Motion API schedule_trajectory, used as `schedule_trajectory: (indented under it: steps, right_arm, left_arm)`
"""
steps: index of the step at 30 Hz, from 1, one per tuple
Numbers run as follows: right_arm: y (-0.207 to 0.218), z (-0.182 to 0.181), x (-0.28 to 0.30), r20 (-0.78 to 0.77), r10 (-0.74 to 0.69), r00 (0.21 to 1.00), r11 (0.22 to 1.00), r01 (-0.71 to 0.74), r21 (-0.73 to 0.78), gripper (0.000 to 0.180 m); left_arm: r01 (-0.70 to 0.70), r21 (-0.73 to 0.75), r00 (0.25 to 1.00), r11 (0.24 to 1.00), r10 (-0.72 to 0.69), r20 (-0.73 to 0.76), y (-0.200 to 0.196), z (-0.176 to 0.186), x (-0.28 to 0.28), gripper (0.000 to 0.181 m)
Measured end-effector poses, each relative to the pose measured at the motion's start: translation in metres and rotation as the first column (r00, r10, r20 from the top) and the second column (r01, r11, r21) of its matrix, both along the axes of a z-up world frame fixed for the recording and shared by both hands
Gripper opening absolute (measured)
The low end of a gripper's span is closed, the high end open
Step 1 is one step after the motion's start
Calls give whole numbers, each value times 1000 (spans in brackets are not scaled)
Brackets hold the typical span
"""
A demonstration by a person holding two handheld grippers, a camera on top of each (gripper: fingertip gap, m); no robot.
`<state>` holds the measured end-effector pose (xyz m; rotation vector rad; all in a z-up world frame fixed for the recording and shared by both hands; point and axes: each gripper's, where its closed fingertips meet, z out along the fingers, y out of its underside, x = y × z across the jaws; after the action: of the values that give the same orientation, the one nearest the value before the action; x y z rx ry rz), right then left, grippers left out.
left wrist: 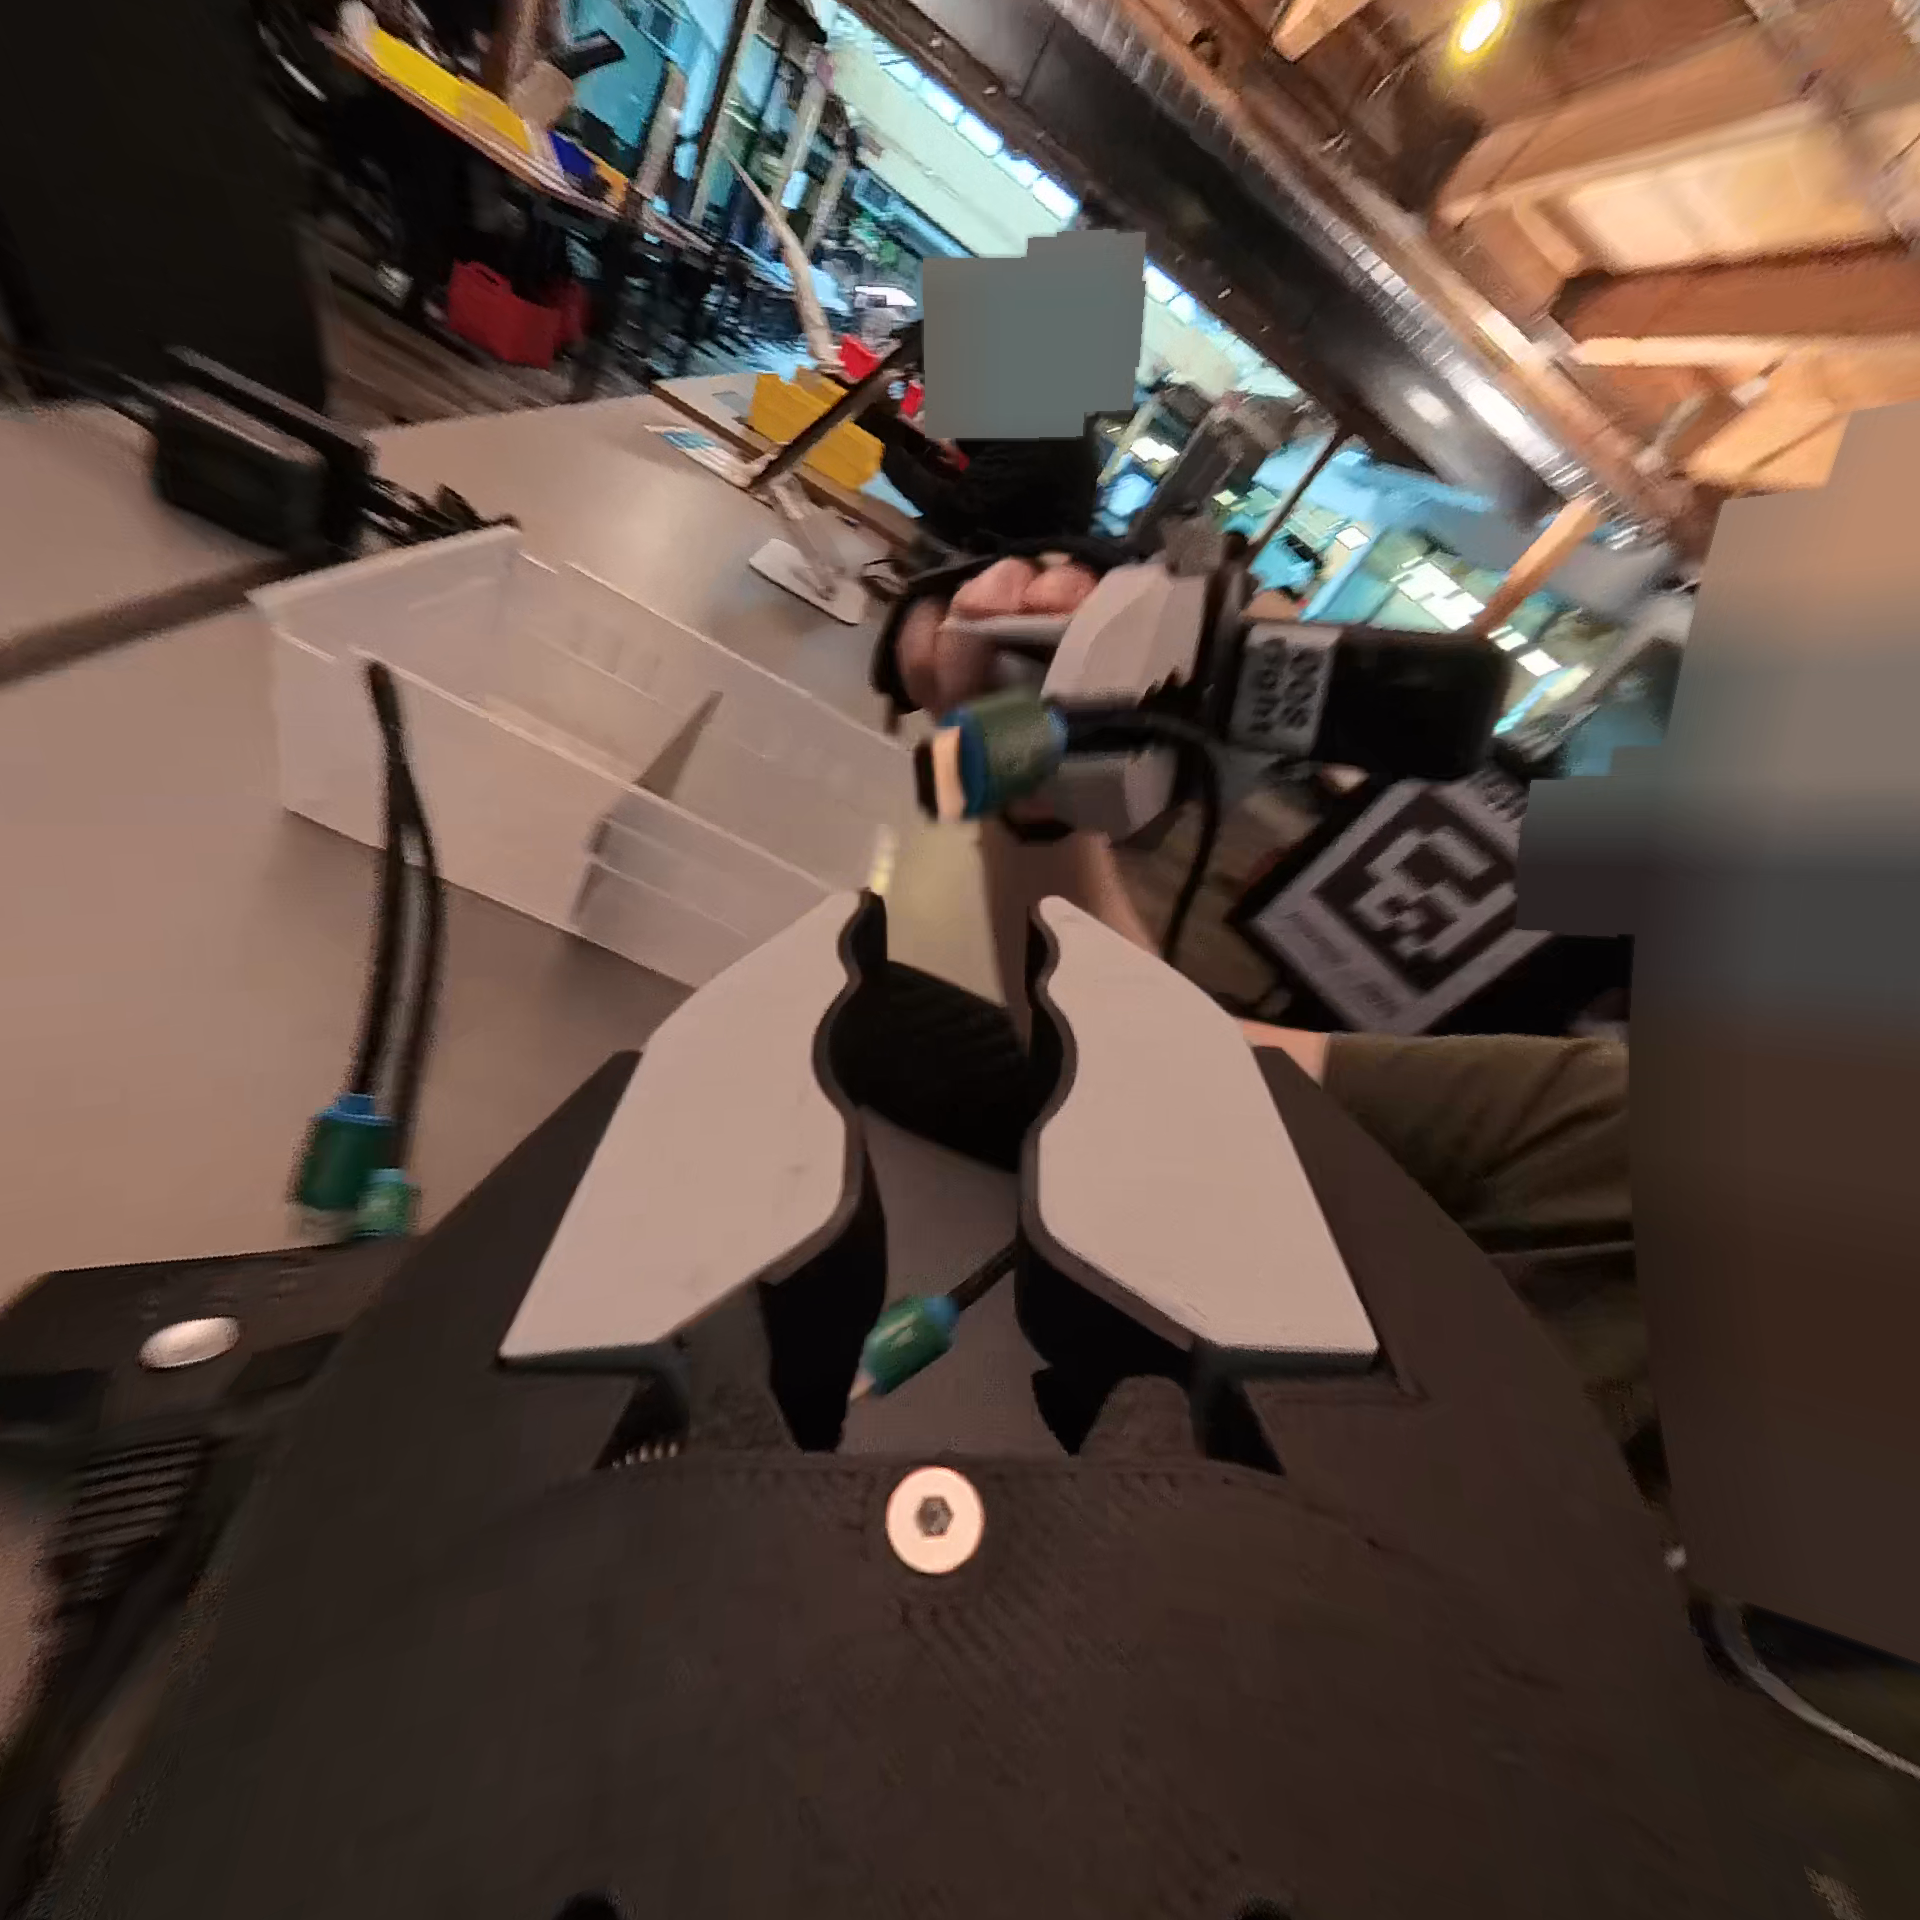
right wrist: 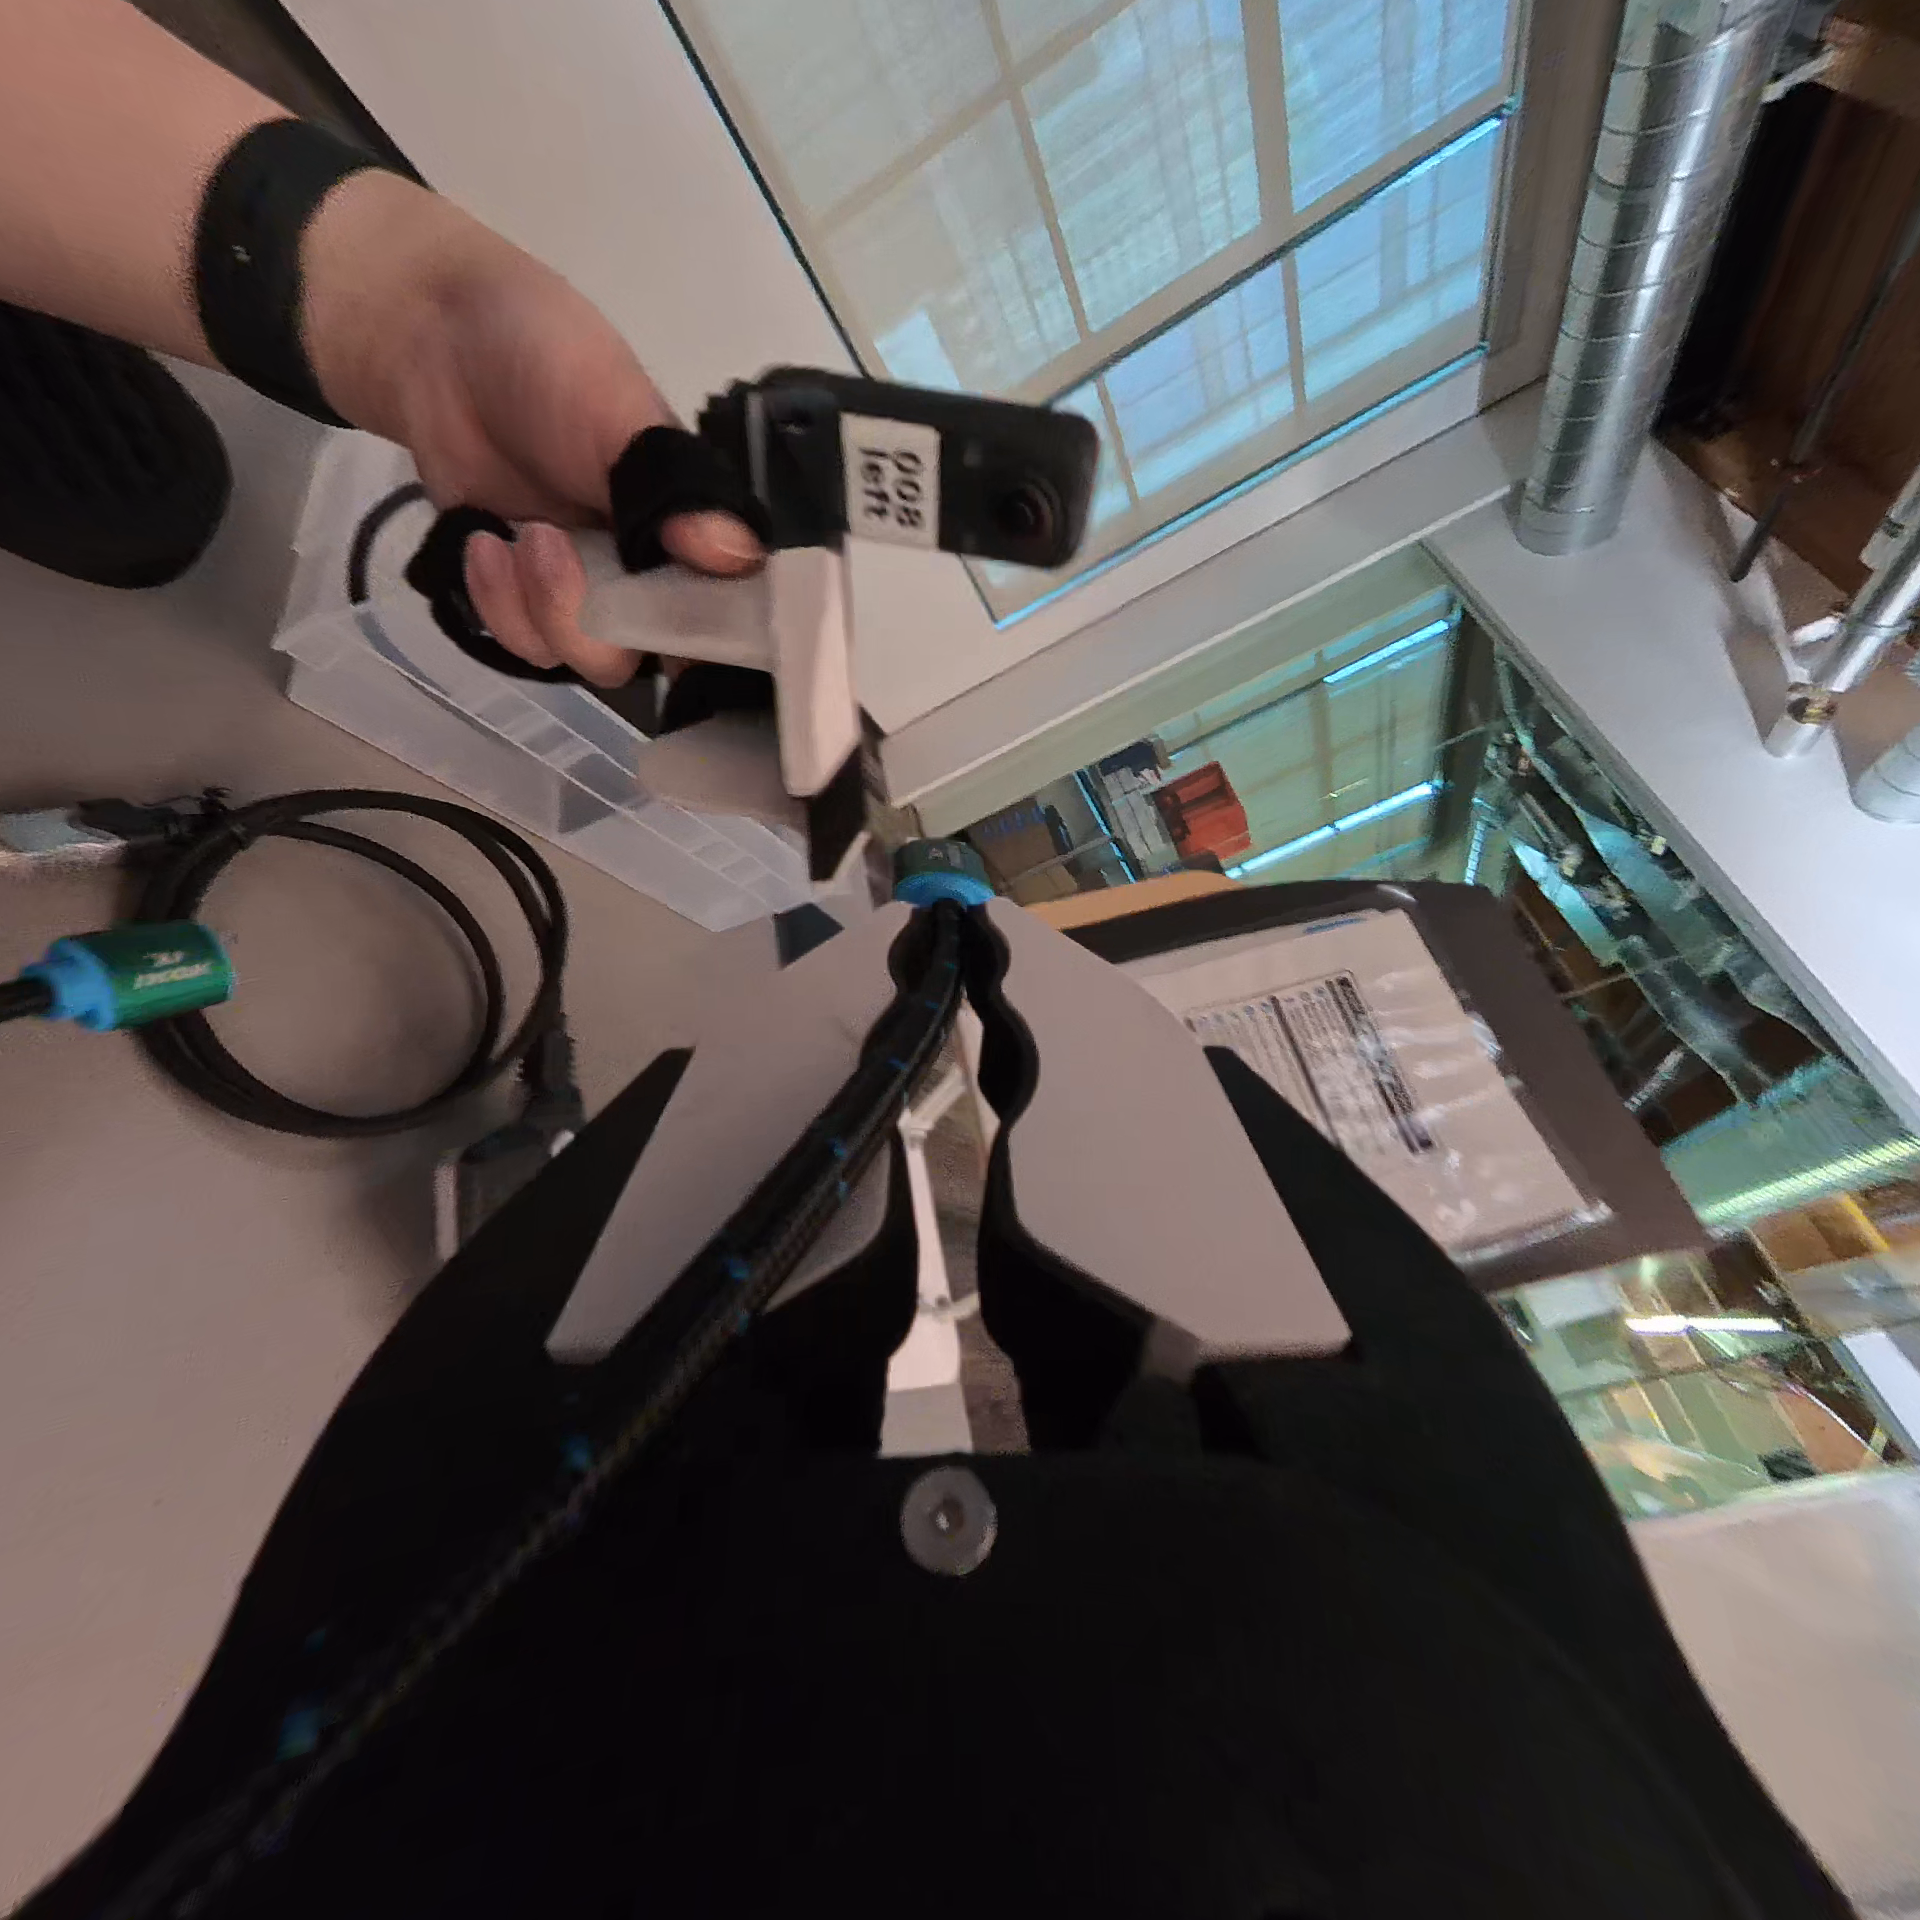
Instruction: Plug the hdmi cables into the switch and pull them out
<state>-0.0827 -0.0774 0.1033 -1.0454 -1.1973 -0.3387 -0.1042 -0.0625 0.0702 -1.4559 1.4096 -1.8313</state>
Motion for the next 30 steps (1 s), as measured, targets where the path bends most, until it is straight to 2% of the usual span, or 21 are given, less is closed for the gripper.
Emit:
schedule_trajectory:
  steps: [2, 4, 6, 8, 12, 14, 17, 20, 27, 30]
  right_arm:
    - [-6, 14, 18, -35, -35, 999, 999, 36, 24, 7]
    - [-16, 30, 35, -82, -54, 995, 997, 58, 56, 7]
    - [-27, 41, 48, -107, -61, 992, 994, 70, 81, 7]
    - [-40, 50, 57, -112, -64, 992, 992, 75, 97, 7]
    - [-65, 65, 66, -132, -46, 990, 991, 63, 121, 7]
    - [-75, 70, 66, -137, -32, 990, 990, 50, 131, 7]
    - [-83, 75, 67, -128, -35, 991, 987, 54, 149, 7]
    - [-88, 78, 68, -124, -34, 992, 986, 54, 159, 7]
    - [-91, 79, 69, -119, -50, 992, 985, 69, 158, 7]
    - [-91, 78, 68, -111, -58, 992, 985, 75, 157, 7]
  left_arm:
    - [-99, 169, 994, 981, 106, -29, 15, -12, 2, 31]
    - [-176, 411, 970, 894, 229, -83, 29, -35, 8, 44]
    - [-189, 655, 926, 731, 355, -129, 41, -65, 15, 53]
    - [-129, 816, 889, 563, 431, -157, 46, -94, 24, 55]
    - [25, 957, 849, 289, 499, -173, 50, -141, 37, 56]
    - [113, 980, 825, 166, 534, -186, 56, -160, 38, 63]
    - [213, 973, 783, 93, 580, -227, 66, -186, 38, 67]
    - [258, 966, 752, 28, 621, -219, 80, -196, 39, 67]
    - [337, 941, 687, -35, 693, -220, 93, -207, 40, 51]
    - [398, 917, 621, -40, 747, -237, 100, -212, 36, 45]
